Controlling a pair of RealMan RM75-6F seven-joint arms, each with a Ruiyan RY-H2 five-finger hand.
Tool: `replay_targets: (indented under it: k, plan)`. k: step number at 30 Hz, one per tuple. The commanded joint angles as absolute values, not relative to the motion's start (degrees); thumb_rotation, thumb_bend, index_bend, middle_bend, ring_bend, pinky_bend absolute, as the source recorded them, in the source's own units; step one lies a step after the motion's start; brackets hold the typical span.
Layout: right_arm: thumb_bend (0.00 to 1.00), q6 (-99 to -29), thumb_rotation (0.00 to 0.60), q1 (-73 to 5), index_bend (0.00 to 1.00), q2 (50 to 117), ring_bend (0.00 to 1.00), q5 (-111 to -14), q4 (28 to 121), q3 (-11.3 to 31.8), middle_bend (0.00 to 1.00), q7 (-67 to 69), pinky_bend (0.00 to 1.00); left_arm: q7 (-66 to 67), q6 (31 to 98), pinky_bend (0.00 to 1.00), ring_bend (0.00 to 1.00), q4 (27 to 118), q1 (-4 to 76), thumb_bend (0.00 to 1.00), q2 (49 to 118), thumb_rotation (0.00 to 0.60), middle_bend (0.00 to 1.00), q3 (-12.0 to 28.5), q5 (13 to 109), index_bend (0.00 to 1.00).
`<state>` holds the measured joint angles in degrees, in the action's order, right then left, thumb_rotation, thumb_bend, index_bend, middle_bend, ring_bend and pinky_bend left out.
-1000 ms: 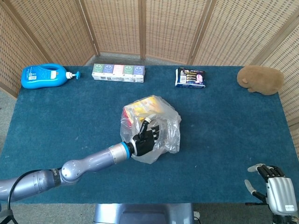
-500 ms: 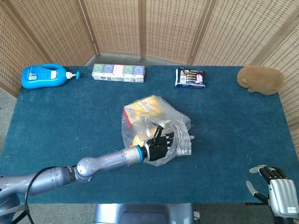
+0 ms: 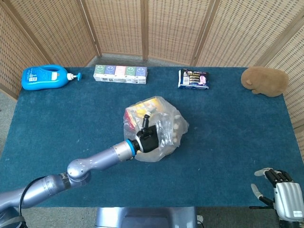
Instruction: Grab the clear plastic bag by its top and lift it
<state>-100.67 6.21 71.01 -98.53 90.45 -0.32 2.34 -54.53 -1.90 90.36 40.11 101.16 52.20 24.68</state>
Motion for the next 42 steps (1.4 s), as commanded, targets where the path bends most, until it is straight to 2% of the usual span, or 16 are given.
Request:
replay_targets:
  k: [1,12,19,29,31,33,35,40,42]
  plan:
    - [0.29,-100.5,0.600,6.1,0.44,71.0,0.49,-98.5,90.4,-0.3,0.46,2.3,0.36,-54.1,-4.1,0.53,0.57,90.7,37.2,0.25,101.0,0.000,0.55,54.2,24.4,0.28]
    - [0.29,-99.9,0.600,5.7,0.45,71.1,0.49,-98.9,90.5,-0.4,0.46,2.0,0.36,-52.5,-11.5,0.56,0.59,89.9,28.1,0.25,99.1,0.000,0.59,57.8,22.0,0.28]
    - [0.29,-99.5,0.600,5.4,0.44,71.2,0.49,-99.2,91.2,-0.4,0.46,1.1,0.36,-51.3,-13.5,0.59,0.64,90.1,27.4,0.25,99.1,0.000,0.64,57.7,21.3,0.28]
    - [0.29,-100.2,0.600,5.9,0.44,70.8,0.49,-99.1,91.5,-0.5,0.46,1.0,0.35,-48.4,-8.2,0.61,0.64,92.7,29.6,0.35,97.4,0.008,0.65,55.2,23.7,0.28]
    - [0.29,-100.1,0.600,5.8,0.44,70.8,0.49,-99.1,91.5,-0.4,0.46,1.0,0.35,-48.2,-7.3,0.62,0.64,93.1,30.0,0.39,97.0,0.043,0.65,54.8,24.0,0.28]
    - [0.29,-99.9,0.600,5.7,0.44,70.9,0.49,-99.1,91.6,-0.4,0.46,0.9,0.35,-47.1,-5.8,0.63,0.64,93.6,30.7,0.44,96.2,0.121,0.65,54.2,25.3,0.28]
    - [0.29,-99.8,0.600,5.6,0.44,70.8,0.49,-99.1,91.7,-0.3,0.46,0.8,0.35,-46.4,-4.2,0.66,0.64,94.3,31.2,0.47,95.5,0.222,0.65,53.6,26.2,0.29]
    - [0.29,-99.9,0.600,5.6,0.44,70.7,0.49,-99.1,91.8,-0.3,0.46,0.7,0.35,-45.7,-1.6,0.71,0.64,95.1,32.8,0.39,93.6,0.359,0.65,51.5,27.4,0.28]
    - [0.29,-99.9,0.600,5.6,0.44,70.7,0.49,-99.1,91.8,-0.3,0.46,0.6,0.35,-45.5,-0.6,0.75,0.64,95.5,33.5,0.43,93.0,0.406,0.65,50.7,27.8,0.29]
